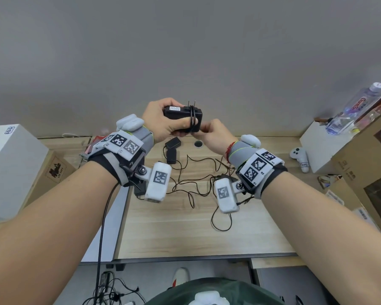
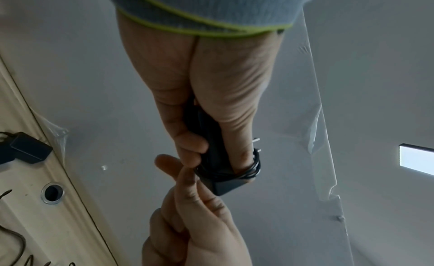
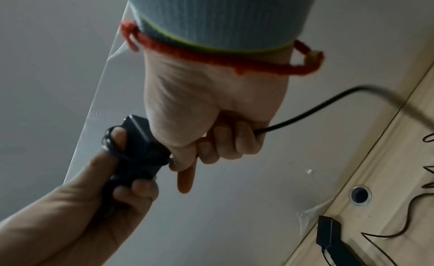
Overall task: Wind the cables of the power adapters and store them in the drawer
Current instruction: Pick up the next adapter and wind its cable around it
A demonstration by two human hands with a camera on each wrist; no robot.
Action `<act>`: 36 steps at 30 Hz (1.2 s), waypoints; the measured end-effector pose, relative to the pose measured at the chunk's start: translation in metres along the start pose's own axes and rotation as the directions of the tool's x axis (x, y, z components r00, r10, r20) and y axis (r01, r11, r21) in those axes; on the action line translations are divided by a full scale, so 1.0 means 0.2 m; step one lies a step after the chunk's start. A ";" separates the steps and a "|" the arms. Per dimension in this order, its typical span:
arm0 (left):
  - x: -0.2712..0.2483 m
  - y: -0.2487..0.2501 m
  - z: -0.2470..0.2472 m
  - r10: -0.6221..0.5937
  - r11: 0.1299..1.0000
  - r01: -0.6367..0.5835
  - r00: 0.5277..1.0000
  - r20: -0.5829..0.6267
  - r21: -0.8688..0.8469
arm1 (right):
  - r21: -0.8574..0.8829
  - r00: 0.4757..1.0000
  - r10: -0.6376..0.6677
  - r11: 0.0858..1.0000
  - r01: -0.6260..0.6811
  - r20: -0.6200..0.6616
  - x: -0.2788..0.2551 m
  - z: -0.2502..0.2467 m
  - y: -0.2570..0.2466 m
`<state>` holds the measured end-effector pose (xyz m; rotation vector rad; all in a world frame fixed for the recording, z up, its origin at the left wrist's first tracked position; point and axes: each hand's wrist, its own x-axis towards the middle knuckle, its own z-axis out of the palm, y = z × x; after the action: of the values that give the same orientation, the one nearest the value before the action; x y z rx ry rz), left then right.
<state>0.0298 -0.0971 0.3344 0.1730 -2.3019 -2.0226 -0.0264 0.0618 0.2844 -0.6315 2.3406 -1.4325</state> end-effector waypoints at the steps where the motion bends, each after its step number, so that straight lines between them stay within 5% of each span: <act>1: 0.00 0.00 -0.01 -0.001 1.000 0.001 1.000 -0.019 -0.009 | -0.032 1.000 -0.003 0.999 0.003 0.022 -0.01 0.01 -0.01; 12: 0.01 -0.11 -0.13 -0.040 0.975 0.070 0.988 -0.147 0.210 | -0.113 0.990 -0.097 0.988 0.108 0.099 -0.08 0.02 -0.13; 22: -0.04 -0.13 -0.13 -0.061 0.925 0.069 0.998 -0.033 0.373 | -0.042 0.980 -0.179 0.983 0.176 -0.090 0.01 -0.06 -0.15; 36: -0.07 -0.02 -0.06 0.015 0.990 -0.024 0.998 0.067 0.139 | 0.038 0.994 -0.095 0.995 0.097 -0.050 0.07 -0.01 -0.01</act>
<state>0.0453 -0.1071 0.3330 0.0925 -2.4761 -1.8858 -0.0384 0.0553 0.2862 -0.7149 2.3407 -1.5486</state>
